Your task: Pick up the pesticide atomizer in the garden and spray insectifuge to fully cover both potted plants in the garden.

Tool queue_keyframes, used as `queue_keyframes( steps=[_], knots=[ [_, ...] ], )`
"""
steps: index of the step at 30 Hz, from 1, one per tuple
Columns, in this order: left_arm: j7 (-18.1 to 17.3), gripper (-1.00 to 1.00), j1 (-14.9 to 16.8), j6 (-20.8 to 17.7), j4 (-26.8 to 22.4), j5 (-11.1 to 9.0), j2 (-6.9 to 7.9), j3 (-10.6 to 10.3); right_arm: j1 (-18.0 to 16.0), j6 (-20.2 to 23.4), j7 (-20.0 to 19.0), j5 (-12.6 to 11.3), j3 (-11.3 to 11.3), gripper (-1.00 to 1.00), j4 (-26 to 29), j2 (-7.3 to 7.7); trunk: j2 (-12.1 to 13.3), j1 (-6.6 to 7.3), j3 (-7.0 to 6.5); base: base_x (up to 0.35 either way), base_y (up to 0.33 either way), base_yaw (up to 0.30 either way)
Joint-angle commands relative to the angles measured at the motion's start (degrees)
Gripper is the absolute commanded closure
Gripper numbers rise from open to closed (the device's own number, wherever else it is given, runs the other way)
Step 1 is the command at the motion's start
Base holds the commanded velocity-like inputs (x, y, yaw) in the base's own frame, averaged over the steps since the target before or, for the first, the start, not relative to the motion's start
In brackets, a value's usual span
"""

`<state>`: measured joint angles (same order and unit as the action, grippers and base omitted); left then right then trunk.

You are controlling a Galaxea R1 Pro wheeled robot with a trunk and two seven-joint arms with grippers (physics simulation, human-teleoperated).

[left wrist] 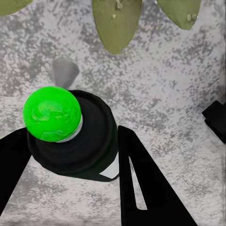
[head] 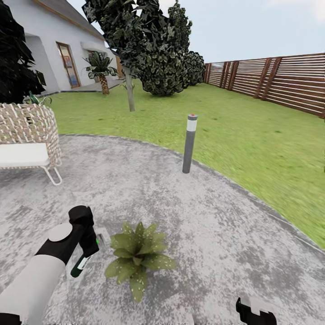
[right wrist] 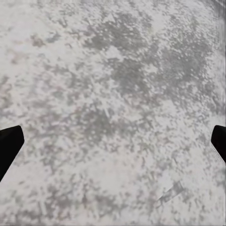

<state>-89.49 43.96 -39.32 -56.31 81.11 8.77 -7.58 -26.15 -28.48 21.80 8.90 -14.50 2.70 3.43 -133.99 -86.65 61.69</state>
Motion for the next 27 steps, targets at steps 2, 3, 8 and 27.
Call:
queue_keyframes(
  steps=[2, 3, 8, 27],
  knots=[
    [-0.51, 1.00, 0.09, -0.58, -0.08, 0.44, 0.26, -0.15, -0.04, -0.11, 0.18, 0.59, -0.40, -1.00, -0.06, -0.07, -0.02, 0.03, 0.05, -0.209, -0.234, 0.126],
    [-0.51, 1.00, 0.12, -0.58, -0.10, 0.44, 0.27, -0.15, -0.04, -0.11, 0.17, 0.59, -0.42, -1.00, -0.06, -0.08, -0.02, 0.03, 0.05, -0.241, -0.214, 0.225],
    [-0.51, 1.00, 1.52, -0.58, -0.04, 0.42, 0.09, -0.15, -0.04, -0.13, 0.17, 0.59, -0.43, -1.00, -0.06, -0.17, -0.02, 0.03, 0.05, -0.266, -0.202, 0.269],
    [-0.51, 1.00, 3.26, -0.59, 0.24, 4.68, -1.88, -4.16, -0.04, -0.14, 0.17, 0.59, -0.40, -1.00, -0.09, -0.35, -0.02, 0.03, 0.05, 0.106, -0.177, 0.121]
  ],
)
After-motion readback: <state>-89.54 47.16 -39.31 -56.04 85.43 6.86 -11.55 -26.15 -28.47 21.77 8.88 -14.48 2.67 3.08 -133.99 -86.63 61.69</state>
